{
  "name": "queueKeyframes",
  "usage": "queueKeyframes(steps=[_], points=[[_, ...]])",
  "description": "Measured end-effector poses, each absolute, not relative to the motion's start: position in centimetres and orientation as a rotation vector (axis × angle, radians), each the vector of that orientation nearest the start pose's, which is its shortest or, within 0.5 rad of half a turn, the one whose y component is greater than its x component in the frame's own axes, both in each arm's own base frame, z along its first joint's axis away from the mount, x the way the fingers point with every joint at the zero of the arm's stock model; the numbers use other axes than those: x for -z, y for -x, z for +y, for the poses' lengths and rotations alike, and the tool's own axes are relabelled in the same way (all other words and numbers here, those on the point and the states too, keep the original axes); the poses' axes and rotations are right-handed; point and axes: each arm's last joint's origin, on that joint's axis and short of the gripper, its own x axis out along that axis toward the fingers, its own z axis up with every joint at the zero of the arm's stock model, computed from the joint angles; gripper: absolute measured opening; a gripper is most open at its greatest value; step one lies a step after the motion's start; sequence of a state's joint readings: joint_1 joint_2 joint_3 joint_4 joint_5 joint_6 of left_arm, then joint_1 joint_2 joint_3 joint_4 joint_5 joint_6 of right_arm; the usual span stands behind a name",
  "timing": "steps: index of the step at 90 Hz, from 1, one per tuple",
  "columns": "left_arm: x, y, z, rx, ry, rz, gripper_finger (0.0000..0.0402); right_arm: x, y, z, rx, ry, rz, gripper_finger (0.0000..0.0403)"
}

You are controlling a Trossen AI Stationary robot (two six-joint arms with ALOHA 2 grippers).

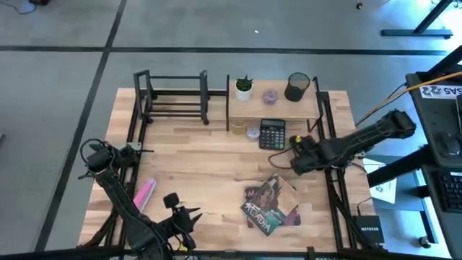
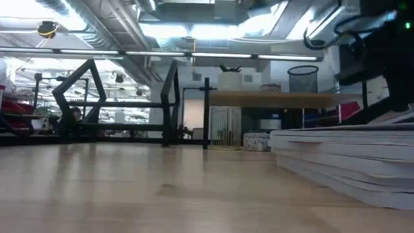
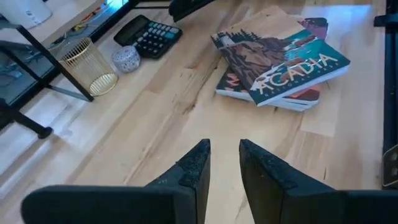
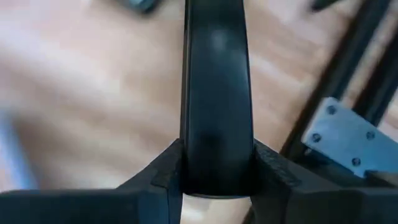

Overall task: Stock shelves
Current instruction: Put the black stapler under the shelf

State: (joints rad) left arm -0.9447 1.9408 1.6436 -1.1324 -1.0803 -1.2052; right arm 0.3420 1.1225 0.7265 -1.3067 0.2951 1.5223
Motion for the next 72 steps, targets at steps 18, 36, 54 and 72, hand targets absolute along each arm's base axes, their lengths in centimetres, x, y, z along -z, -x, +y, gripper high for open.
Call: queueKeyframes(steps=[18,36,54,72], points=[[-25.5,-24.3,-29.2,-0.491,-0.066,0.517,0.0068,-20.9,-14.6,2.6,1.223,-0.655,1.036,0.0111],[-25.5,-24.4,-29.3,-0.485,-0.059,0.514,0.0068,-20.2,-15.0,1.2,1.293,-0.710,1.015,0.0111],[-25.5,-24.4,-29.3,-0.486,-0.059,0.509,0.0068,-19.4,-15.4,0.4,1.308,-0.703,1.021,0.0111],[-25.5,-24.4,-29.3,-0.487,-0.060,0.506,0.0068,-18.2,-16.2,0.1,1.307,-0.702,0.975,0.0111]])
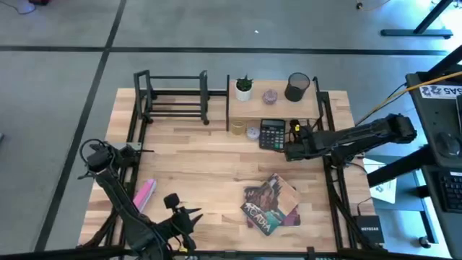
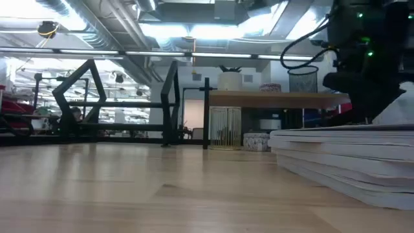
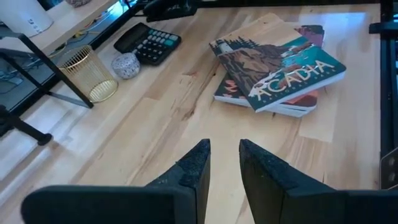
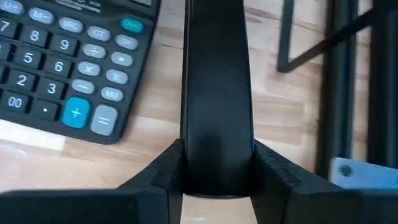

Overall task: Stock shelves
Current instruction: Put the black stapler under the shelf

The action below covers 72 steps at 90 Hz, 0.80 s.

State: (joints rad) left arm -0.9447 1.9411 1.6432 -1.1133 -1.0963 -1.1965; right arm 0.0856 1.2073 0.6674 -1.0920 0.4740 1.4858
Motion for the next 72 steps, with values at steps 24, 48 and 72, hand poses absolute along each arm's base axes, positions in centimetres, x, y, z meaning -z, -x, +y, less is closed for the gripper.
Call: queueKeyframes(steps=[24,48,72], points=[[-25.5,-24.4,-29.3,-0.487,-0.057,0.504,0.0068,-17.2,-17.3,-0.5,1.294,-0.703,0.950,0.0111],[-25.5,-24.4,-29.3,-0.487,-0.056,0.504,0.0068,-17.1,-17.3,-0.7,1.318,-0.726,0.938,0.0111],[-25.5,-24.4,-29.3,-0.486,-0.053,0.503,0.0068,-17.1,-17.9,-1.5,1.312,-0.823,0.888,0.0112]])
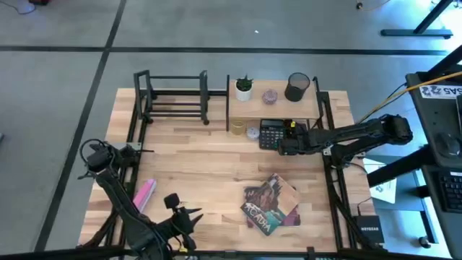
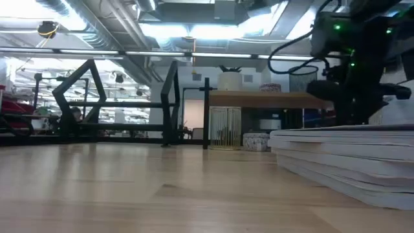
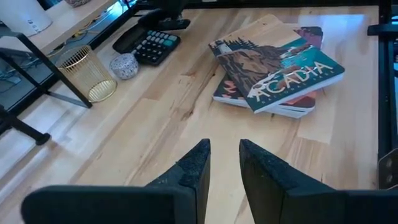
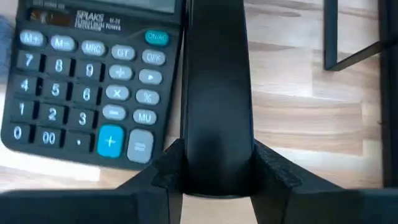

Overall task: Stock shelves
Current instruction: Put the black stapler under the shelf, then put the brown book into the book holder

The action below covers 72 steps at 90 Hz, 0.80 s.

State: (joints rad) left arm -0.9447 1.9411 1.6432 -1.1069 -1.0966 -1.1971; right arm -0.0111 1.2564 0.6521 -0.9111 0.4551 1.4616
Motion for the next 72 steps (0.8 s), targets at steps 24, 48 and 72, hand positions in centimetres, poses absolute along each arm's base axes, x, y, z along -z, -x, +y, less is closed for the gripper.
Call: queueKeyframes(steps=[24,48,72], points=[[-25.5,-24.4,-29.3,-0.486,-0.053,0.503,0.0068,-17.1,-17.9,-1.6,1.309,-0.794,0.890,0.0189],[-25.5,-24.4,-29.3,-0.486,-0.053,0.503,0.0068,-17.5,-19.0,-1.4,1.141,-0.751,0.913,0.0195],[-25.5,-24.4,-29.4,-0.486,-0.033,0.506,0.0068,-20.0,-19.9,2.6,0.950,-0.600,0.905,0.0197]])
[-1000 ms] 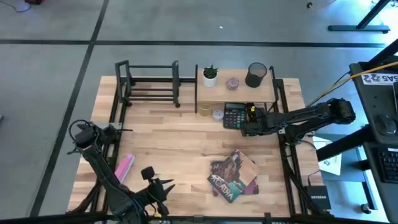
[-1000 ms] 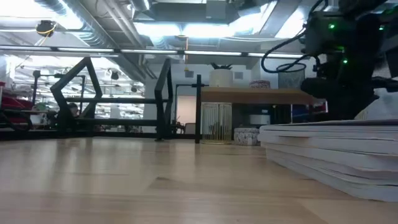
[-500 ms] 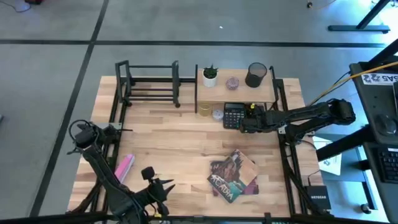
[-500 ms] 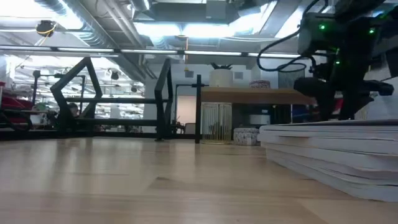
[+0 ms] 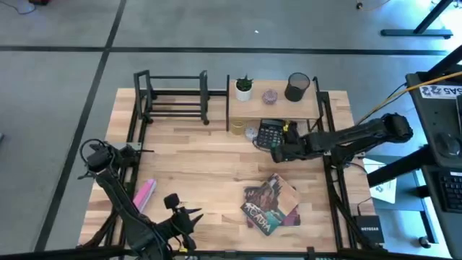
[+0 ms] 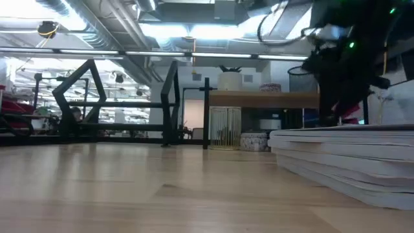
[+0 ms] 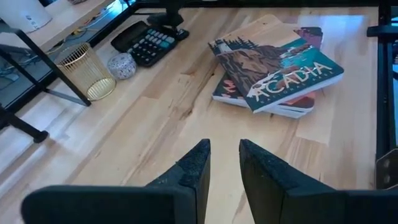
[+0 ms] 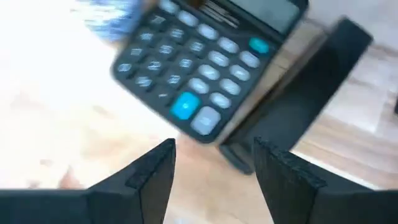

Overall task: Stock shelves
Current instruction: Put the brown book into the book holder

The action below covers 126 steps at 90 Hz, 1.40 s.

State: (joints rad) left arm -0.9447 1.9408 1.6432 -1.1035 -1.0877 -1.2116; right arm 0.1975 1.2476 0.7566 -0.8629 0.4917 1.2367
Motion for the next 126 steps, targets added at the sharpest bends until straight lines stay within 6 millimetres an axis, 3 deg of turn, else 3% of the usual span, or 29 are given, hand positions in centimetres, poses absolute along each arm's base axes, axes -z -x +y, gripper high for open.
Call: queueKeyframes(steps=[22,41,54,69,80,96,109,126], points=[[-25.5,-24.6,-29.3,-0.495,-0.017,0.499,0.0068,-20.7,-20.3,8.5,0.696,-0.496,0.730,0.0198],[-25.6,-25.9,-28.7,-0.514,0.025,0.481,0.0068,-20.2,-19.8,14.1,0.471,-0.350,0.598,0.0198],[-25.8,-27.4,-28.0,-0.537,0.054,0.451,0.0068,-19.4,-19.1,17.0,0.336,-0.341,0.603,0.0198],[-25.9,-29.4,-27.1,-0.559,0.117,0.424,0.0068,-19.1,-18.8,19.7,0.098,-0.478,0.722,0.0198],[-25.3,-30.7,-26.7,-0.559,0.129,0.438,0.0068,-18.1,-18.2,20.6,0.054,-0.599,0.884,0.0198],[-23.3,-32.2,-26.4,-0.569,0.123,0.501,0.0068,-15.1,-18.0,20.0,0.279,-0.610,0.994,0.0198],[-22.1,-33.3,-25.6,-0.584,0.127,0.554,0.0068,-13.6,-19.9,19.7,0.326,-0.622,0.966,0.0198],[-22.1,-33.9,-24.7,-0.608,0.150,0.561,0.0068,-13.5,-23.3,19.1,0.154,-0.502,0.832,0.0198]])
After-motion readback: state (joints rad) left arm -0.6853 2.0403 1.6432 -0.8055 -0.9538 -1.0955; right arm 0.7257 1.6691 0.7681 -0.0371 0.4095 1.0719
